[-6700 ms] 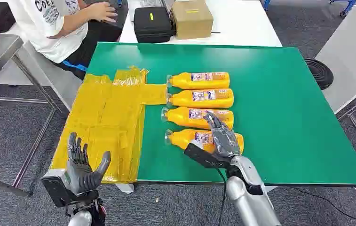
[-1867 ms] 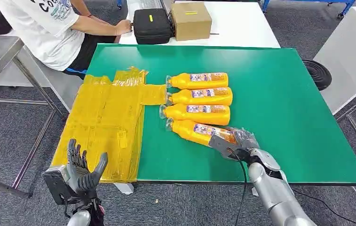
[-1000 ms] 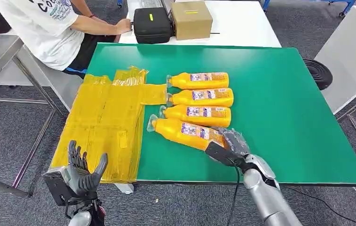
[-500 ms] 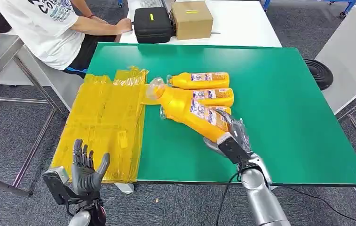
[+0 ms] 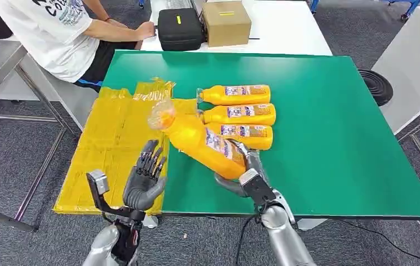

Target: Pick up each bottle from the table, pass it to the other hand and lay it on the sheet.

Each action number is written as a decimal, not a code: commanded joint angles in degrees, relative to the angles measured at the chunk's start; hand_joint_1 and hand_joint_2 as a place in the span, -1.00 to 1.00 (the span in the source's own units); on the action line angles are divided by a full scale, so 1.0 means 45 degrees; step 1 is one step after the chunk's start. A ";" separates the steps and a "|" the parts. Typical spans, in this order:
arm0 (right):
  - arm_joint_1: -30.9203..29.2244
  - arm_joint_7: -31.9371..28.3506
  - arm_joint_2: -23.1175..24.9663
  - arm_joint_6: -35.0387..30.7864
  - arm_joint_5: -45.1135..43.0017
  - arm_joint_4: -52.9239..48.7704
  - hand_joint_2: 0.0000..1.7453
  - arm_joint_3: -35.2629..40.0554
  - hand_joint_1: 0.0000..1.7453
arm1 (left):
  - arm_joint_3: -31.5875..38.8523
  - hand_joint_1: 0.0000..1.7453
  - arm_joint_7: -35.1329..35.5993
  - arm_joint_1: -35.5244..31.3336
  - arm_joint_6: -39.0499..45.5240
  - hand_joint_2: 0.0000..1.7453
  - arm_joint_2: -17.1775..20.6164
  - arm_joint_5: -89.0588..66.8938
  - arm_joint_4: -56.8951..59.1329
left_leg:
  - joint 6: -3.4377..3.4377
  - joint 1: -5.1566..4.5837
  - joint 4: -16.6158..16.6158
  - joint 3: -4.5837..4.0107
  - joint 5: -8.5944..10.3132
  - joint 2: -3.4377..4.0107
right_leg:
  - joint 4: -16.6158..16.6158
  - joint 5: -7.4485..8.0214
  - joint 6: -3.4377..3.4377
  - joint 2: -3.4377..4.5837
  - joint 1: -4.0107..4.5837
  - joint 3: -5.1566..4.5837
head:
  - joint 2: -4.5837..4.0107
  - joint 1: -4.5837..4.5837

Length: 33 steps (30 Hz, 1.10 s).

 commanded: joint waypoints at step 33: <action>-0.1423 0.0765 0.0410 0.0537 0.0744 0.3177 1.00 0.2566 1.00 | -0.1599 -1.00 0.0057 -0.1744 0.0994 1.00 0.0271 -0.1138 0.1794 | -0.0009 0.0008 -0.0004 0.0049 -0.0022 0.0039 | -0.0010 -0.0009 -0.0037 0.0022 0.0016 0.0041 | 0.0000 0.0000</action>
